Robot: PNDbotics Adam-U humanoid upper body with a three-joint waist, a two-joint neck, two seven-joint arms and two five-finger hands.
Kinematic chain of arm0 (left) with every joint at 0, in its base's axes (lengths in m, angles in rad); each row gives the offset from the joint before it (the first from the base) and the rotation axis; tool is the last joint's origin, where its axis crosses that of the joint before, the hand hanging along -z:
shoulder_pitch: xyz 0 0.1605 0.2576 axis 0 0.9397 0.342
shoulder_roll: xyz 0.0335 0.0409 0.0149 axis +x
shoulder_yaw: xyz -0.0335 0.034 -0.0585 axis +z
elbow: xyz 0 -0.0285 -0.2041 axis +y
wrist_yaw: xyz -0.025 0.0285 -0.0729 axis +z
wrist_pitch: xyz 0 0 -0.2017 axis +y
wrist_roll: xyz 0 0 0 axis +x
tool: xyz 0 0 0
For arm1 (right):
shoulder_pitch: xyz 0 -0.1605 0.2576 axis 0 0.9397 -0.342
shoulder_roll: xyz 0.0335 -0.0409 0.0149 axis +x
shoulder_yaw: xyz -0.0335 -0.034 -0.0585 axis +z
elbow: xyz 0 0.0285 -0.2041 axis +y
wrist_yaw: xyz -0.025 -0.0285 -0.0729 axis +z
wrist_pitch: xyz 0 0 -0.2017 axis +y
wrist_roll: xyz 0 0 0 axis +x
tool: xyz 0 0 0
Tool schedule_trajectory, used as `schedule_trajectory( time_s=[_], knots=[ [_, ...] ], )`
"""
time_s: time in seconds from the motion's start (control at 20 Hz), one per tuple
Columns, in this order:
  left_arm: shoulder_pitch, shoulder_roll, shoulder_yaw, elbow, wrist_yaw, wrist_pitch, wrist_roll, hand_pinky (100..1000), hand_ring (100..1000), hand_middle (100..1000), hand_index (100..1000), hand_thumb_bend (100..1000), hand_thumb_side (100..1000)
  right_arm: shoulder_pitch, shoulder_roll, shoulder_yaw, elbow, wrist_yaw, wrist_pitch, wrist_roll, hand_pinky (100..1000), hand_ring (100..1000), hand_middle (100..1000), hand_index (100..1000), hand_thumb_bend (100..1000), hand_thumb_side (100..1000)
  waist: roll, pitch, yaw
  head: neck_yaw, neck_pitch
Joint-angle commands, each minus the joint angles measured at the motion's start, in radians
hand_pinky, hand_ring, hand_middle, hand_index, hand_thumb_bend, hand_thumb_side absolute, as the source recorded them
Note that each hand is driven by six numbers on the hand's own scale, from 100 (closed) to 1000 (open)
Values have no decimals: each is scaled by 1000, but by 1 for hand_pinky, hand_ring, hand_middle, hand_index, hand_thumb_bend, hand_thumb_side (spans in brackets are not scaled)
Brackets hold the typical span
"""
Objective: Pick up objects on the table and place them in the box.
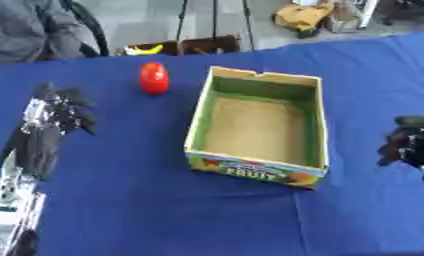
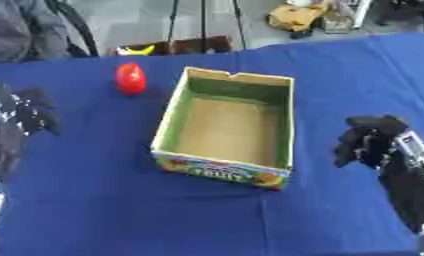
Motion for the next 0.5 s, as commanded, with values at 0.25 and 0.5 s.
schedule_trajectory(
  time_s=[0.25,0.5],
  knots=[
    [-9,19,9,-18,-2,1,9,461,525,585,787,291,1000,-6,-15,-4,-17,-5,-3,2,512,568,564,748,100,855,-3,-13,1,0,-3],
    [-30,41,28,7,-19,9,54,459,524,588,786,250,1000,-5,-15,-4,-18,-5,-2,2,512,568,564,748,100,855,-3,-14,0,-1,-3]
  ],
)
